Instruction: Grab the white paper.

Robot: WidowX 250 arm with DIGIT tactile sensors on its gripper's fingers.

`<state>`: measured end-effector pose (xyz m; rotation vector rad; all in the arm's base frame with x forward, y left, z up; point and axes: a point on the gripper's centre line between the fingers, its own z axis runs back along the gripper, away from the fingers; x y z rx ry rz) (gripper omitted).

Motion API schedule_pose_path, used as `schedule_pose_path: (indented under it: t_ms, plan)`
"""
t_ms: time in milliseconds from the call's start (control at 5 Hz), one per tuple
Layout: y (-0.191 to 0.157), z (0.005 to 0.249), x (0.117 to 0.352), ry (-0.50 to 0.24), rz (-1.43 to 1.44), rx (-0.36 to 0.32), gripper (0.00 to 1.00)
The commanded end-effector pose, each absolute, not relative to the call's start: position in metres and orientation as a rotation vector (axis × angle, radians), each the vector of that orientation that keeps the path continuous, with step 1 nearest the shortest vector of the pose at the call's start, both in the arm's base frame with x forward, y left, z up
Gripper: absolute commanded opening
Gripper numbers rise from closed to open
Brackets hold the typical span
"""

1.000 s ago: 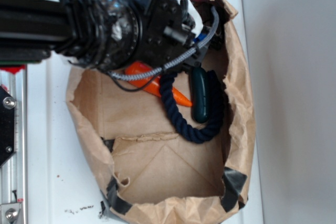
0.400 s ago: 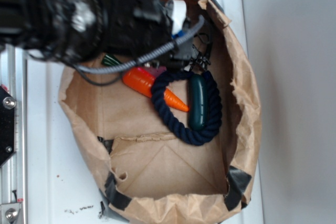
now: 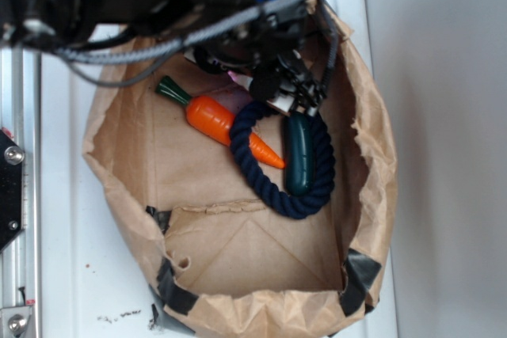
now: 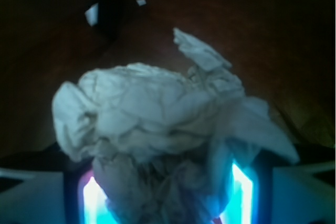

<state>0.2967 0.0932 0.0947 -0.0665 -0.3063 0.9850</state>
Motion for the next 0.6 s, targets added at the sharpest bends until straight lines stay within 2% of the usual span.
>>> schedule_pose_path:
  t_ms: [0,400]
  plan:
    - [0.07,0.162,0.293,-0.298,0.72,-0.106,0.0]
    - [0.043,0.183,0.25,-0.37,0.611,-0.063,0.0]
